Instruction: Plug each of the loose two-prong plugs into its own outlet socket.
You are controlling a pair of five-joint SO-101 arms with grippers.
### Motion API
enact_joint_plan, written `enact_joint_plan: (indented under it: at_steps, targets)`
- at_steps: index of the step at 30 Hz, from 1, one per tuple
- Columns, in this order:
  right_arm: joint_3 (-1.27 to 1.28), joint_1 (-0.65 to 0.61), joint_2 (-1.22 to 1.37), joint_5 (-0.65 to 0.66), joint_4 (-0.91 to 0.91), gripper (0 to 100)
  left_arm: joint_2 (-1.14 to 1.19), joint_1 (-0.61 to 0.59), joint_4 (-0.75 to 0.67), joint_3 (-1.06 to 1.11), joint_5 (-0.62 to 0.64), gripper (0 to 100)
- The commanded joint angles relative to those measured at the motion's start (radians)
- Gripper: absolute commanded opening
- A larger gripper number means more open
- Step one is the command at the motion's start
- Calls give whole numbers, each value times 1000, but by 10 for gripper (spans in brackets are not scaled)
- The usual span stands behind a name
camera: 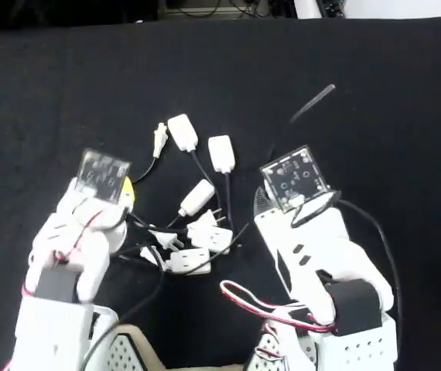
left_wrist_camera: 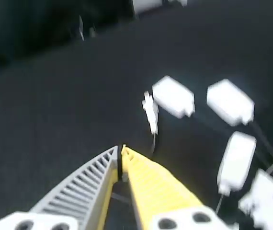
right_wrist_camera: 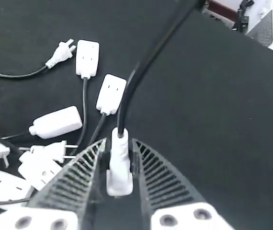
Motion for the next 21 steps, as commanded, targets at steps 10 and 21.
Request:
enact_joint_plan:
  at_steps: [10,21]
  targets:
    - [16,127,-7,-3,-18,11,370,128,2,-211,-46,208]
    - [24,127,-7,-3,-14,11,847,232,2,-432,-43,243]
